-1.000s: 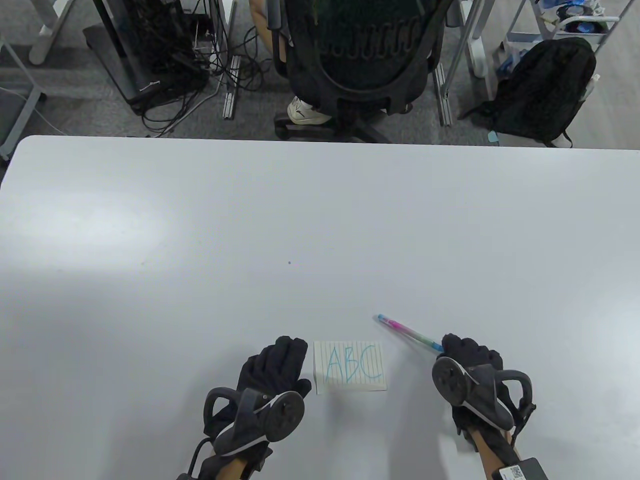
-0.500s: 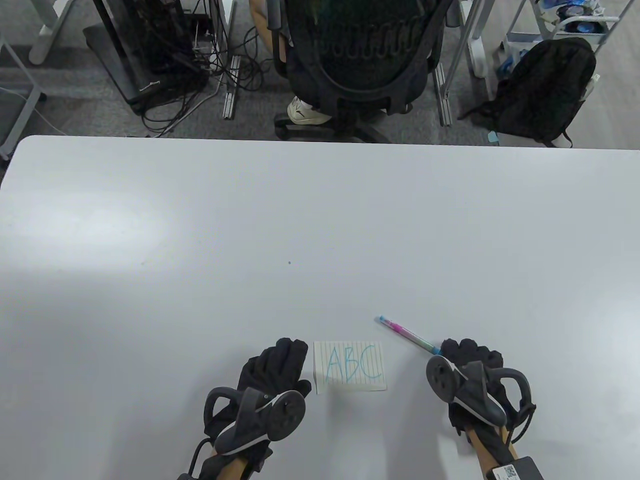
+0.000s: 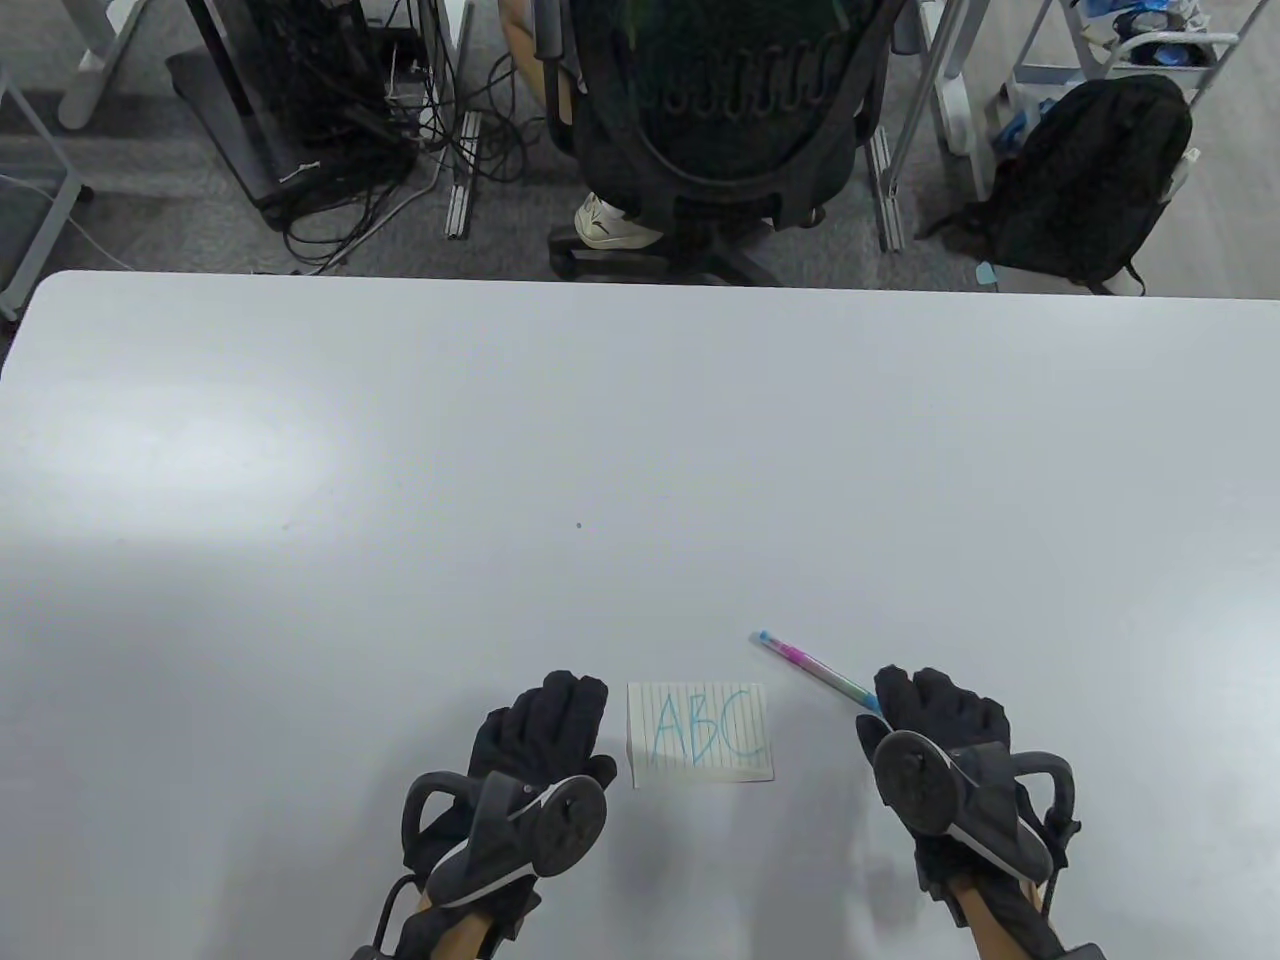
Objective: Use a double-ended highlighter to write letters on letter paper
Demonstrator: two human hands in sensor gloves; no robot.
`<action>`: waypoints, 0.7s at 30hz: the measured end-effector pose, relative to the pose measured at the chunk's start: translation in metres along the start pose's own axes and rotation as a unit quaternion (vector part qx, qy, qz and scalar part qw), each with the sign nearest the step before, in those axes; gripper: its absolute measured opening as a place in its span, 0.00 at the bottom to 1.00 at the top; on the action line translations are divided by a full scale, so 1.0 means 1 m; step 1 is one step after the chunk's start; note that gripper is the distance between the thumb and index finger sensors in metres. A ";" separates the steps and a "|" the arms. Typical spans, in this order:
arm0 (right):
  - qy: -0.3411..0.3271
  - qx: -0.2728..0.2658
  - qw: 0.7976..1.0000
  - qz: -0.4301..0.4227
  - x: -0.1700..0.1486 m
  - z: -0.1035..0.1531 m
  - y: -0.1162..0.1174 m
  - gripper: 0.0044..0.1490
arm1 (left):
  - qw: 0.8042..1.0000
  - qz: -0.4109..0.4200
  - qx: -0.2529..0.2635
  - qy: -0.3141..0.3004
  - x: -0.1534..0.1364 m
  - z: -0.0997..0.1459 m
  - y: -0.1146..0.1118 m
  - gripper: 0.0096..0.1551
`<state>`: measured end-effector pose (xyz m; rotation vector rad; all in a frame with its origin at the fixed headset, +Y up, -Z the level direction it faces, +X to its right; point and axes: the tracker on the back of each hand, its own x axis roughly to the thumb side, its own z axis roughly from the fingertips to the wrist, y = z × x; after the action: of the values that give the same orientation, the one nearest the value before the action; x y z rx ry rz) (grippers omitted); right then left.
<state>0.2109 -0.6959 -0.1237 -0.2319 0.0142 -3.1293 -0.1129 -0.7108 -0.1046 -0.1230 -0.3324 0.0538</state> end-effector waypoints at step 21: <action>-0.011 -0.009 0.998 0.068 -0.040 0.027 0.015 0.43 | 0.997 -0.052 -0.005 0.053 -0.017 0.001 0.000 0.43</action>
<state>0.2542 -0.7106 -0.1032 -0.2553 0.0571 -2.9930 -0.1292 -0.7116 -0.1089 -0.1173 -0.2333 -0.0571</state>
